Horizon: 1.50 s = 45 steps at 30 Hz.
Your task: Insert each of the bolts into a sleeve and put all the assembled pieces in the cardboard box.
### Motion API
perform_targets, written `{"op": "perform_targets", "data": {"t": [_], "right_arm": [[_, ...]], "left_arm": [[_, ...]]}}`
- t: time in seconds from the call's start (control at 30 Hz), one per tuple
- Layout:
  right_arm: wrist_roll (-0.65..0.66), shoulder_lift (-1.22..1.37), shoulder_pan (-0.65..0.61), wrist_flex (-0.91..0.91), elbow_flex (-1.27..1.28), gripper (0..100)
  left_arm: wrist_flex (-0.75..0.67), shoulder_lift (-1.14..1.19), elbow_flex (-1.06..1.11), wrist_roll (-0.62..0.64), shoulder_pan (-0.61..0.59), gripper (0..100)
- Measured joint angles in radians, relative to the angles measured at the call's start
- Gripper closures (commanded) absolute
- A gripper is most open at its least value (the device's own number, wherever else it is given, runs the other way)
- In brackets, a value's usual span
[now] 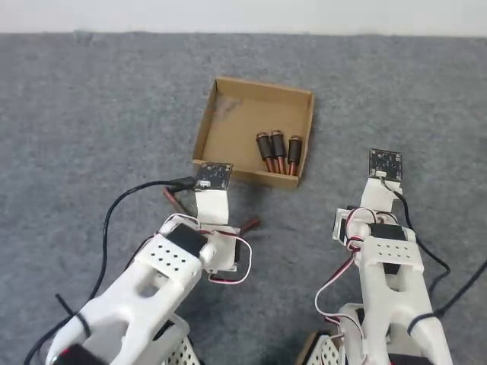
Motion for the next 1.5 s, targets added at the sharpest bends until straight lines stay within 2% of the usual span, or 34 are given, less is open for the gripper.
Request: {"op": "perform_targets", "data": {"t": [0.27, 0.63, 0.87, 0.97, 1.17, 1.5], "right_arm": [[0.000, 0.000, 0.000, 0.000, 0.000, 99.1], [0.000, 0.000, 0.000, 0.000, 0.000, 99.1], [0.000, 0.000, 0.000, 0.000, 0.000, 99.1], [0.000, 0.000, 0.000, 0.000, 0.000, 99.1], [0.000, 0.000, 0.000, 0.000, 0.000, 99.1], [0.000, 0.000, 0.000, 0.000, 0.000, 99.1]], "left_arm": [[-0.018, 0.078, -0.023, 0.035, 0.000, 99], [-0.043, 0.353, -0.150, 0.075, 0.003, 99], [-0.091, 0.448, -0.232, 0.078, -0.126, 99], [-0.124, 0.459, -0.256, 0.081, -0.176, 99], [-0.249, 0.460, -0.261, 0.192, -0.195, 99], [-0.417, 0.460, -0.261, 0.216, -0.195, 98]]}}
